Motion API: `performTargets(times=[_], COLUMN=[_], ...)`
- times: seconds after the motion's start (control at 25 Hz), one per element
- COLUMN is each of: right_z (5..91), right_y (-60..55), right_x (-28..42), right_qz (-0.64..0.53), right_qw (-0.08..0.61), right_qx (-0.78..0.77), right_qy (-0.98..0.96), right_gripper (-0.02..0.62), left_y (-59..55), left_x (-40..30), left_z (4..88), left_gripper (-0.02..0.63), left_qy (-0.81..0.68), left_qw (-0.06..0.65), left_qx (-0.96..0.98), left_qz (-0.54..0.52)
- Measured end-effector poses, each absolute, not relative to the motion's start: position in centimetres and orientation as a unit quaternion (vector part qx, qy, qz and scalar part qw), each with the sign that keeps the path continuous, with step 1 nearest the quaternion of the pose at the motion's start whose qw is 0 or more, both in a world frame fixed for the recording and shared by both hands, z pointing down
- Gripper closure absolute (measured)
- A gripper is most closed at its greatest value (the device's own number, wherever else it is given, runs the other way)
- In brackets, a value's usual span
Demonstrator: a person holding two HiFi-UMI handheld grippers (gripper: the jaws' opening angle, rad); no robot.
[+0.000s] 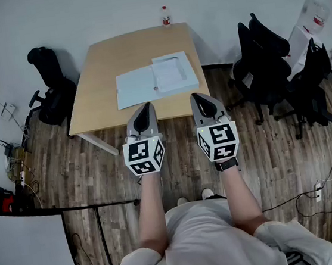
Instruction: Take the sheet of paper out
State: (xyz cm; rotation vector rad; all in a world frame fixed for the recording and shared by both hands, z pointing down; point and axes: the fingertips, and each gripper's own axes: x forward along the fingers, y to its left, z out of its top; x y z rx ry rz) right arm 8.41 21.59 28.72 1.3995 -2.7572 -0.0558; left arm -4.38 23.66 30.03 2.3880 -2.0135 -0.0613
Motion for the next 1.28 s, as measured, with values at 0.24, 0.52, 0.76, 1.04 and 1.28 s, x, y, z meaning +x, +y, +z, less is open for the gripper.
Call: performTargets(times=[0.24,0.52,0.76,1.04,1.28], right_z=[28.9,30.1,31.8,31.8,32.8], right_y=[23.1,25.2,26.7,28.0,26.1], right_x=[8.1,8.0,7.5,6.7,4.6], right_qz=[-0.02,-0.004,-0.003,-0.021,-0.017], right_qw=[0.022,0.018,0.034,0.022,0.027], right_qx=[0.458,0.476,0.495,0.503,0.485], right_qy=[-0.889,-0.879,-0.868,-0.864,-0.874], right_gripper=[0.583,0.583,0.583,0.583,0.583], left_y=[25.3,27.5,28.3,29.4,27.1], left_x=[-4.1,-4.8,-6.3,-6.3,-7.7], left_z=[29.8,30.4,32.1,33.5,34.5], left_gripper=[0.597,0.597,0.597,0.597,0.597], left_qy=[-0.635,-0.627,-0.627,-0.632,-0.637], left_qw=[0.004,0.0,0.028,0.005,0.015], left_qx=[0.773,0.779,0.778,0.775,0.771], left_qz=[-0.015,0.003,-0.014,0.005,0.004])
